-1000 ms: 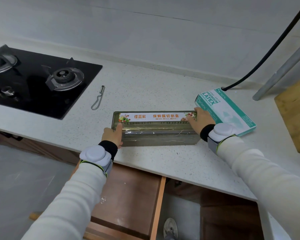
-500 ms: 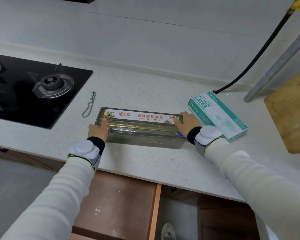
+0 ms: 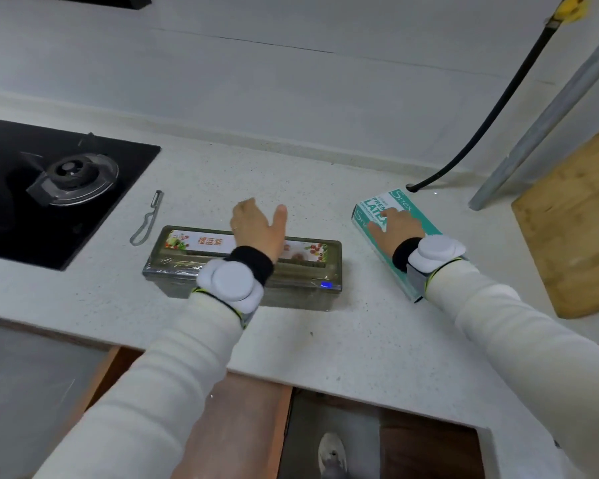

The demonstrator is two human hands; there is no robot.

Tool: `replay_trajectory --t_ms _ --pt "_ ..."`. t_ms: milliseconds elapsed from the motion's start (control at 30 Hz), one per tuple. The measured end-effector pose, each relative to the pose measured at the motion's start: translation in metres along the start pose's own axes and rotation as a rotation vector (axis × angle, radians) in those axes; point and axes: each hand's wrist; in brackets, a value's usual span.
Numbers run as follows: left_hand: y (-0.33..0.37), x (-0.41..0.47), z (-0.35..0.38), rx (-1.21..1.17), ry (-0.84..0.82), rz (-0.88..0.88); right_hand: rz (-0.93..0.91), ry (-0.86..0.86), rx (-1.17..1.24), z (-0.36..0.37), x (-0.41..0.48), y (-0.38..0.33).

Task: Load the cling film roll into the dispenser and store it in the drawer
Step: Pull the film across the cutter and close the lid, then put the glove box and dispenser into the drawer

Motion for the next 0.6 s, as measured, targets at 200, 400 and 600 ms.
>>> replay_trajectory --t_ms 200,400,600 --pt "0.072 -0.013 0.077 -0.04 -0.183 -0.007 0.029 -0.016 0.028 -0.01 0.042 0.051" --pt "0.107 -0.013 0.141 0.025 -0.322 -0.113 0.063 -0.034 0.066 -0.007 0.077 0.086" --pt "0.099 -0.025 0.195 0.121 -0.511 -0.252 0.063 -0.251 -0.023 0.006 0.099 0.116"
Point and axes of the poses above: each hand's wrist, its own x-axis towards the middle knuckle, its own z-axis out of the palm, y = z × x, and after that the axes turned 10 degrees about y, right-handed
